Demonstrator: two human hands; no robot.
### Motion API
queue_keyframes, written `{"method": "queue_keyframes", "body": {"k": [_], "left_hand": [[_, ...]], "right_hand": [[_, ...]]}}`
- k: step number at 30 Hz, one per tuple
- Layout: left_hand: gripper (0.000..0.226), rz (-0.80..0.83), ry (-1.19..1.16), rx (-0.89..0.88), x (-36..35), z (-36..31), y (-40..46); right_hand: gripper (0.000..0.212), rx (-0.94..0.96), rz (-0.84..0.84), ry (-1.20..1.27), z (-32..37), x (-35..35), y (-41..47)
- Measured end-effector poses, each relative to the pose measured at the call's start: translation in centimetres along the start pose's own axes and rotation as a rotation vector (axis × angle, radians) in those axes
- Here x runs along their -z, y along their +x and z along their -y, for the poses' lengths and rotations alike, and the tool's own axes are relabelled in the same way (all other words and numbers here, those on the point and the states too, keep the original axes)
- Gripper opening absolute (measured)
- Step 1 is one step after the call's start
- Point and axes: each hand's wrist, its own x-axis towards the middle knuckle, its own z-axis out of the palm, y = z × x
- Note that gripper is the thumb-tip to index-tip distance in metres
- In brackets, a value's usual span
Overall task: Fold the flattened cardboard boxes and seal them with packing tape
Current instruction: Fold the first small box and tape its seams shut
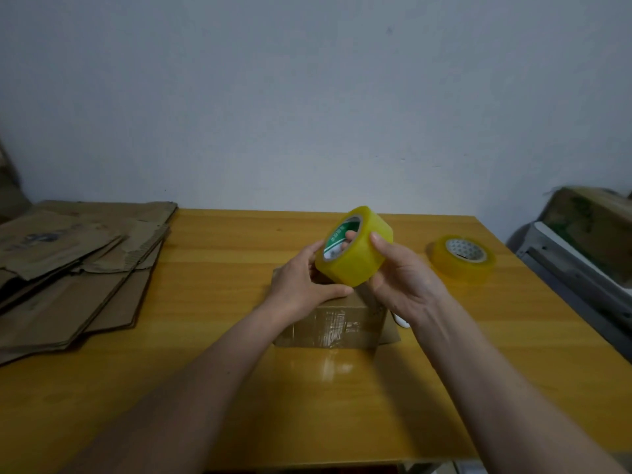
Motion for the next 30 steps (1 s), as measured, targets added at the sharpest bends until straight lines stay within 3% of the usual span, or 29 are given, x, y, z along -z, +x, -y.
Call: {"method": "queue_keyframes", "body": {"k": [2, 6, 9, 12, 15, 17, 20, 26, 30], "left_hand": [[0.108, 0.007, -0.014, -0.001, 0.0, 0.0, 0.0], [0.108, -0.009, -0.051, -0.037, 0.0, -0.1, -0.2], [0.101, -0.029, -0.138, -0.055, 0.1, -0.3, -0.4], [0.068, -0.011, -0.261, -0.006, 0.3, -0.7, -0.5], [0.038, -0.034, -0.309, -0.006, 0.6, -1.1, -0.6], [0.026, -0.071, -0.346, 0.007, 0.7, -1.1, -0.5], [0.024, -0.115, -0.372, 0.025, 0.6, -1.0, -0.1], [0.020, -0.160, -0.353, 0.036, 0.6, -0.9, 0.0], [0.019, -0.147, -0.349, 0.070, 0.8, -0.7, 0.1]], "right_hand": [[0.091, 0.031, 0.036, -0.093, -0.1, 0.1, -0.1], [0.051, 0.100, 0.011, -0.263, -0.2, -0.7, -0.5], [0.036, 0.230, -0.023, -0.478, -0.2, -1.5, -0.5], [0.040, 0.321, -0.084, -0.644, -0.4, -1.6, 0.0], [0.054, 0.281, -0.149, -0.698, -0.9, -1.8, 0.2], [0.053, 0.260, -0.144, -0.696, -1.2, -1.4, 0.3], [0.042, 0.310, -0.073, -0.839, -1.4, -0.7, 0.1], [0.059, 0.427, -0.073, -1.143, -3.1, 1.2, 0.5], [0.063, 0.470, -0.125, -1.210, -4.2, 1.4, 0.9]]}}
